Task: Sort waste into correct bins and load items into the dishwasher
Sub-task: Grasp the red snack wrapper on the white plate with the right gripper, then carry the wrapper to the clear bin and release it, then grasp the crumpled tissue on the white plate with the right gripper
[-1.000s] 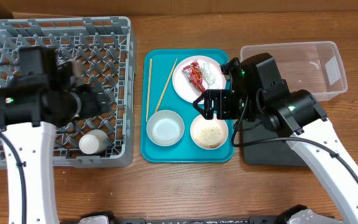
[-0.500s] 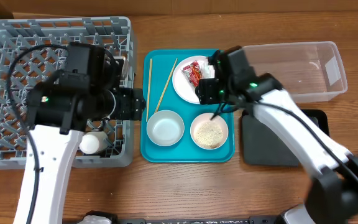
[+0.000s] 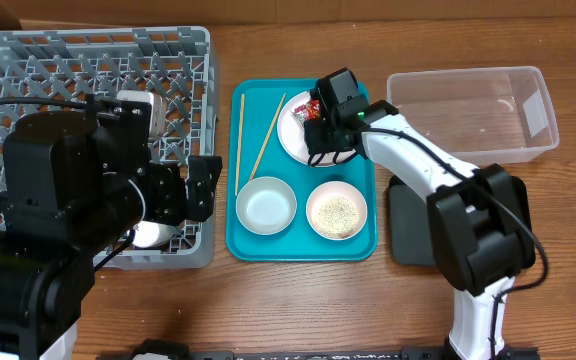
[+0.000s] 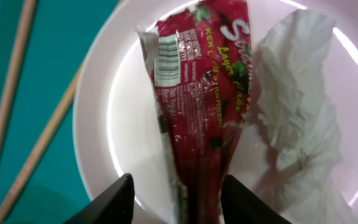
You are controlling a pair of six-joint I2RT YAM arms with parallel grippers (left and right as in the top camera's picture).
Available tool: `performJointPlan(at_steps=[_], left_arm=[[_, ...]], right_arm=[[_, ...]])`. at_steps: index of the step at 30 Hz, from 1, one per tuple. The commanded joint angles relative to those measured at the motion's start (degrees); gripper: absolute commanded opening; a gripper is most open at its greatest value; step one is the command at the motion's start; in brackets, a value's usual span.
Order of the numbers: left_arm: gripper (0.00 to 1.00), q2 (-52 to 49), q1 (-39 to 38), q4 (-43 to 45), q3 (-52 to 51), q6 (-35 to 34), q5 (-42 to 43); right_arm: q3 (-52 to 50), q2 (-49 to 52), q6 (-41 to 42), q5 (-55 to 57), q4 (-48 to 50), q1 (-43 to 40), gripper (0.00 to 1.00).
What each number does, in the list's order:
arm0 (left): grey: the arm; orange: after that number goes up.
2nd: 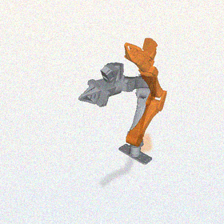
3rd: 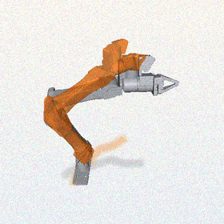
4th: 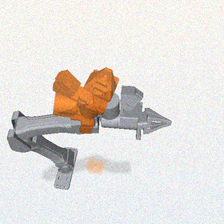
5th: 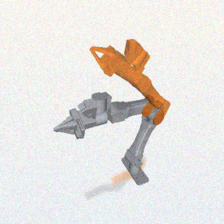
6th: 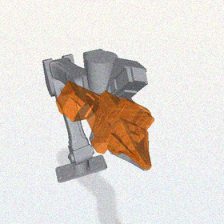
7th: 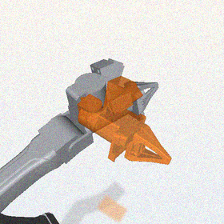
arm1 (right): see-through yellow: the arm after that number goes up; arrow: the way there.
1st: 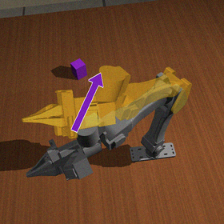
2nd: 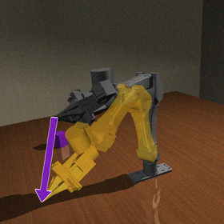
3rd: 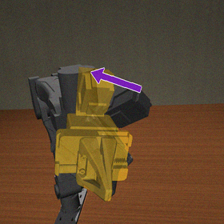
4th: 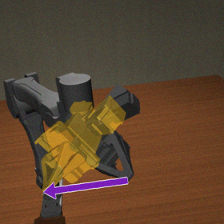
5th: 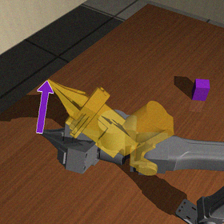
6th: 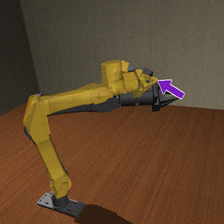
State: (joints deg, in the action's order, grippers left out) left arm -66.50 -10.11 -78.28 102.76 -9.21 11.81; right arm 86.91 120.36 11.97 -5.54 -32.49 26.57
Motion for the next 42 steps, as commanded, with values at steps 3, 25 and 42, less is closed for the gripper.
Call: performJointPlan(at_steps=[3, 25, 42], left_arm=[[1.0, -2.03, -0.2, -0.2, 0.63, -0.2, 0.02], [1.0, -12.31, -0.2, -0.81, 0.63, -0.2, 0.02], [1.0, -22.93, -0.2, -0.79, 0.63, -0.2, 0.02]], right_arm=[[1.68, 1.16, 1.75, 1.42, -0.37, 0.37, 0.15], [6.84, -21.11, 3.23, 9.97, -19.43, -12.0, 0.04], [6.56, -11.72, 3.21, 6.95, -24.61, -17.38, 0.67]])
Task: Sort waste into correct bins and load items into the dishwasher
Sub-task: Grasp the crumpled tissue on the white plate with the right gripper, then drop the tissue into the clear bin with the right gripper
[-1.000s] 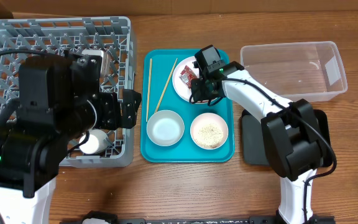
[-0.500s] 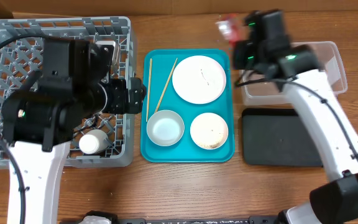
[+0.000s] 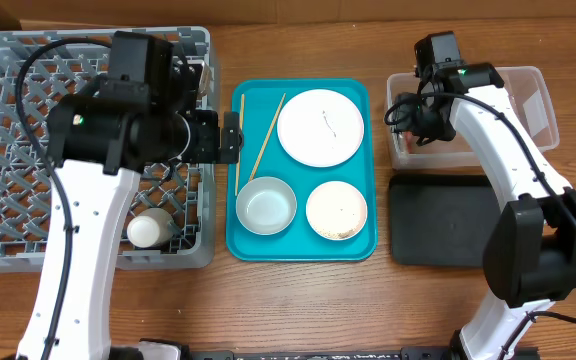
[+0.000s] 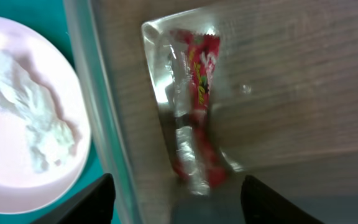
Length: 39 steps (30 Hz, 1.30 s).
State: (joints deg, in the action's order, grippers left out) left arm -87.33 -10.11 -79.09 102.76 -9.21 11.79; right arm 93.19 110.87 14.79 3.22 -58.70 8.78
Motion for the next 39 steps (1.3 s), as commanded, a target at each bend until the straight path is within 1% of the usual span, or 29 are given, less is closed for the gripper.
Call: performJointPlan(at_steps=[1, 5, 6, 9, 12, 14, 17, 19, 21, 26, 28, 29, 30, 32, 37, 39], left_arm=[[1.0, -2.75, -0.2, 0.02, 0.63, -0.22, 0.04], [1.0, -5.27, -0.2, 0.02, 0.63, -0.22, 0.02], [1.0, -6.49, -0.2, 0.04, 0.63, -0.2, 0.04], [1.0, -8.55, -0.2, 0.04, 0.63, -0.2, 0.04], [1.0, -10.21, -0.2, 0.17, 0.63, -2.05, 1.73], [1.0, -11.32, -0.2, -0.59, 0.63, -3.74, 3.5], [1.0, -11.47, 0.13, 0.28, 0.76, -4.11, 6.62], [1.0, -10.62, 0.55, -0.59, 1.9, -3.78, 7.5], [1.0, -8.9, 0.79, -2.12, 4.33, -1.97, 6.58], [1.0, -1.64, 0.46, -6.19, 12.24, -1.46, -4.15], [1.0, 1.6, 0.17, -6.49, 13.35, -1.49, -6.84], [1.0, 3.37, 0.17, -6.51, 13.35, -1.49, -7.54], [1.0, 5.05, 0.17, -6.82, 13.33, -1.49, -8.04], [1.0, 8.92, 0.17, -8.61, 13.33, -1.49, -9.29], [1.0, 13.33, 0.17, -11.82, 13.33, -1.49, -9.29], [1.0, 14.23, 0.17, -12.0, 13.33, -1.49, -9.27]], right_arm=[[0.28, -3.23, 0.35, -3.15, 2.6, 0.63, 0.67], [0.28, -6.45, -2.34, -9.9, 5.79, 2.93, 0.66], [0.28, -6.73, -4.79, -14.14, 7.17, 5.09, 0.63], [-0.02, -5.75, -5.49, -14.14, 9.09, 9.77, 0.6], [-0.28, -3.1, -5.44, -7.54, 11.23, 14.53, 0.58], [-0.28, -0.26, -5.44, 0.04, 13.2, 17.11, 0.59], [-0.28, 4.26, -5.42, 7.98, 16.09, 18.56, 0.59], [-0.28, 6.91, -5.4, 9.2, 17.51, 18.36, 0.59], [-0.28, 9.2, -5.16, 8.61, 18.53, 17.22, 0.59], [-0.28, 12.85, -4.96, 0.92, 19.34, 14.62, 0.57], [-0.28, 13.75, -4.04, 0.02, 19.43, 14.29, 0.47], [-0.28, 14.19, -3.69, 0.02, 19.43, 14.29, 0.38], [-0.28, 14.23, -2.75, -0.02, 19.21, 14.29, 0.25], [-0.17, 14.05, -2.4, -0.83, 18.58, 14.49, 0.04], [1.44, 10.05, -2.32, -0.85, 15.82, 15.02, 0.04], [2.19, 6.54, -2.32, -1.4, 14.32, 14.99, 0.04]])
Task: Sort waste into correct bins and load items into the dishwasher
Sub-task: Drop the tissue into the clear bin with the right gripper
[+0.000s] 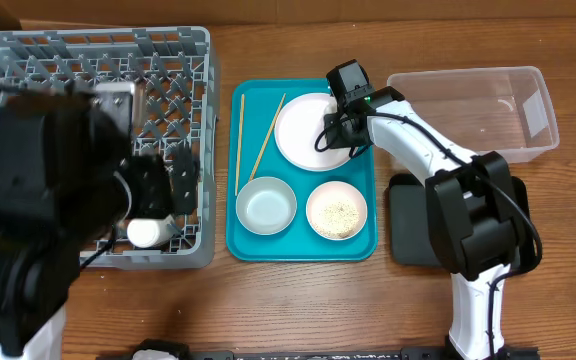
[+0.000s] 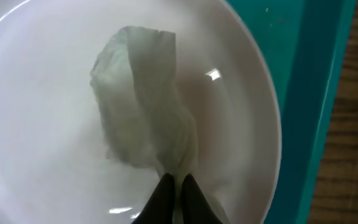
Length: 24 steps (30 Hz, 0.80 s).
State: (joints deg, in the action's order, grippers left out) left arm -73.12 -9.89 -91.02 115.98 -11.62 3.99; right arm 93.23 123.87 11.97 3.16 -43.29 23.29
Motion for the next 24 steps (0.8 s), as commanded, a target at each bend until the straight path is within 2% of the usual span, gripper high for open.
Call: performJointPlan(at_steps=[1, 7, 9, 11, 21, 22, 23, 24], left_arm=[[1.0, 0.5, -0.04, -0.5, 0.11, 0.92, -1.44], [1.0, -0.33, -0.04, -0.68, 0.11, 0.92, -1.44], [1.0, -0.76, -0.04, -0.63, 0.11, 0.92, -1.46], [1.0, -1.38, -0.04, -0.68, 0.11, 0.92, -1.46], [1.0, -3.89, -0.04, -0.59, 0.11, 0.9, -1.44], [1.0, -4.24, -0.04, -0.61, 0.11, 0.9, -1.44], [1.0, -4.66, -0.04, -0.61, 0.11, 0.9, -1.44], [1.0, -4.98, -0.04, -0.59, 0.11, 0.9, -1.44]], right_arm=[[2.32, -10.12, 0.72, -1.81, -2.23, 0.33, 0.04], [2.32, -22.75, 1.14, -0.48, -6.32, -2.1, 0.04], [2.32, -24.24, 1.11, 1.14, -7.23, -3.67, 0.04], [1.79, -23.85, 1.14, 5.46, -9.16, -6.29, 0.04], [-5.6, -17.38, 1.86, 7.28, -9.84, -12.79, 0.04], [-5.68, -17.33, 2.21, 7.28, -9.75, -13.16, 0.15], [-5.57, -17.38, 2.93, 7.28, -9.77, -13.42, 0.39], [-5.29, -17.64, 3.08, 6.99, -10.05, -13.57, 0.55]])
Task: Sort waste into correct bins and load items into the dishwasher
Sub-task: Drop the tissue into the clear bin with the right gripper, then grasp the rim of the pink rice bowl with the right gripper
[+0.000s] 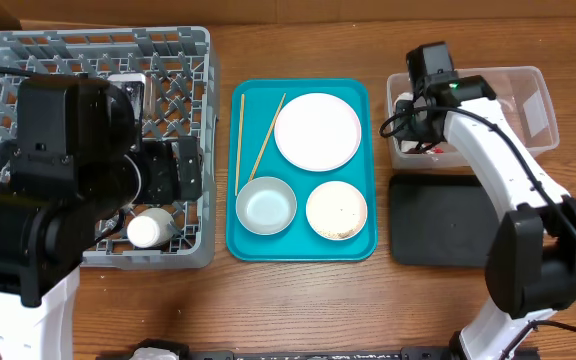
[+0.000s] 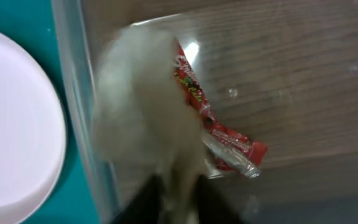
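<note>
My right gripper [image 2: 178, 202] hangs over the left end of the clear plastic bin [image 1: 513, 120]. Its jaws stand slightly apart, and a blurred white tissue [image 2: 138, 106] sits between and beyond them. In the bin beneath lies the red snack wrapper [image 2: 229, 140]. The white plate [image 1: 317, 132] on the teal tray [image 1: 360, 245] is bare. My left gripper [image 1: 176, 172] hovers over the right side of the grey dish rack [image 1: 28, 60], its fingers apart around nothing.
On the tray also lie two chopsticks [image 1: 260, 140], an empty white bowl [image 1: 266, 205] and a bowl with food residue [image 1: 336, 210]. A black bin [image 1: 438, 220] sits below the clear one. A white cup [image 1: 146, 230] lies in the rack's near corner.
My right gripper was shut on the tissue on the plate. It is now over the clear bin with the tissue blurred between parted jaws. The plate is bare.
My right gripper first stood over the red wrapper beside the tissue on the plate. Then the wrapper lay in the clear bin with the gripper open above it. Back at the plate, the gripper pinched the tissue, and now the tissue is over that bin too.
</note>
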You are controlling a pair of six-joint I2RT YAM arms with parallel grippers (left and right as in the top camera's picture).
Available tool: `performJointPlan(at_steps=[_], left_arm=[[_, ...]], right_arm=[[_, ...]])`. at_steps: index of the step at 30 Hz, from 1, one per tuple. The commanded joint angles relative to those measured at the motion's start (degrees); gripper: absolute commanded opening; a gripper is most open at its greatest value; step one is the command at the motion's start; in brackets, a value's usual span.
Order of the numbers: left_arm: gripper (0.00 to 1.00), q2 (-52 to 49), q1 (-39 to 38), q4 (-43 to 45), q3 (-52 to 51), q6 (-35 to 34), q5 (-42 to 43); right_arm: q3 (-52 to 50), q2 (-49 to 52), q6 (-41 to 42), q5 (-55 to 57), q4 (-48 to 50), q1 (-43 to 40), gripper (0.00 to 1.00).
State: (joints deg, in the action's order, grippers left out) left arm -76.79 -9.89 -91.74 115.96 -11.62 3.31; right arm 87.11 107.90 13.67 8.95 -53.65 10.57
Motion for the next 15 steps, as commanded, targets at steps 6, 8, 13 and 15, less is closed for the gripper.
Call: performJointPlan(at_steps=[6, 8, 13, 15], left_arm=[[1.0, -3.06, -0.04, 0.09, 0.13, 0.92, -0.76], [1.0, -3.5, -0.04, -0.28, 0.11, 0.92, -0.76], [1.0, -3.19, -0.04, -3.78, 0.13, 0.66, -0.22], [1.0, -1.64, -0.07, -4.9, 0.13, -1.01, -3.19]], right_arm=[[1.38, -7.41, 1.11, -6.45, -3.08, 0.42, 0.66], [1.38, -10.03, 1.14, -8.63, -4.33, 1.68, 0.66], [1.36, -14.64, 1.62, -10.82, -8.81, 7.1, 0.66], [1.25, -14.78, 2.08, -10.78, -11.72, 9.84, 0.66]])
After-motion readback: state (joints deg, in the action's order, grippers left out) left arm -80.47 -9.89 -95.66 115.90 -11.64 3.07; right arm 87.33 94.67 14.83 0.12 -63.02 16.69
